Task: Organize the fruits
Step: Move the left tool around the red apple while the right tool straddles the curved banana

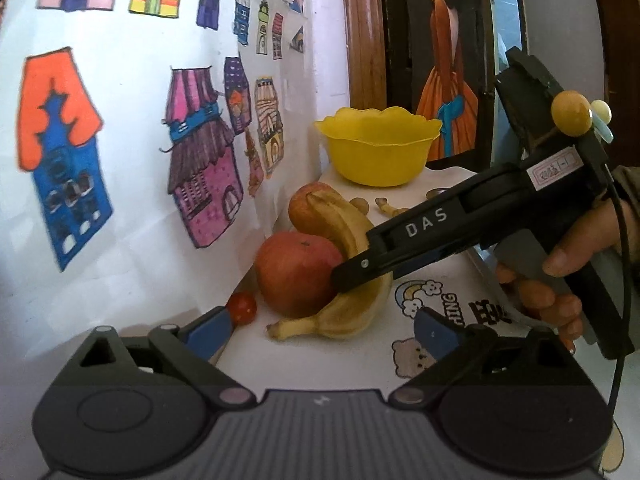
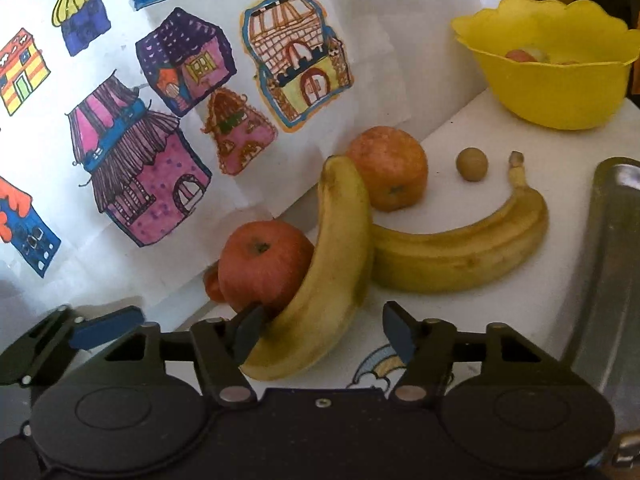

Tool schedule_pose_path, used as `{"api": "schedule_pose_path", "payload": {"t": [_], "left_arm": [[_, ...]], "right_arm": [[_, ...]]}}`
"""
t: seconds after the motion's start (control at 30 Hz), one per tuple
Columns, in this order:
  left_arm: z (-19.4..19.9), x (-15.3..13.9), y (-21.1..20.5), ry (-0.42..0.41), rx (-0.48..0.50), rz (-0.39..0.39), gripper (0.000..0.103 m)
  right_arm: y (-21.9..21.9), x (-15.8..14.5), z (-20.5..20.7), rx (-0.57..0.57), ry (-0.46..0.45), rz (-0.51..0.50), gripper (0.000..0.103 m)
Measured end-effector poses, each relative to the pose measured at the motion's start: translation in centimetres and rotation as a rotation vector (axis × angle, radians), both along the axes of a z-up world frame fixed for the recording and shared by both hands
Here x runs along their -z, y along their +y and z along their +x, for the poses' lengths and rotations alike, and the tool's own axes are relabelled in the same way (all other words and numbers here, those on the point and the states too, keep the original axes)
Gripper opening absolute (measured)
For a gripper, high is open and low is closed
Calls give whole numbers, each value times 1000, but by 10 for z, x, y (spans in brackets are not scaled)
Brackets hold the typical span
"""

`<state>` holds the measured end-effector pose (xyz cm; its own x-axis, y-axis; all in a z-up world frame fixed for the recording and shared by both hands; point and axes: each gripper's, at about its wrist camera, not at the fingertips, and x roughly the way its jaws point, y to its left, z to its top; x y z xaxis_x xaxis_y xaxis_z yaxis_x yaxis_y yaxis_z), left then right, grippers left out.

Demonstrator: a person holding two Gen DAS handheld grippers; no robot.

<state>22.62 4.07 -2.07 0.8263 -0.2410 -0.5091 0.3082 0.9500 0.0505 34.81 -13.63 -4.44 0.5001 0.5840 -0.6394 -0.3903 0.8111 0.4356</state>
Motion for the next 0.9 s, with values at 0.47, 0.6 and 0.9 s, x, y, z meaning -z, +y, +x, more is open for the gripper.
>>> {"api": "schedule_pose_path", "payload": {"t": [0.47,0.6,0.9], "left_arm": [[17,-1,-5,14,-37,-36,82],[33,2,-14,50,-86,-30,74],[60,13,-29,52,-164,-8,65]], "right_arm": [[-31,-13,-8,-7,0,27,38],[-46,-14,-13,-3,1,21,35],[-55,-13,-14,9,-1,35,34]]}}
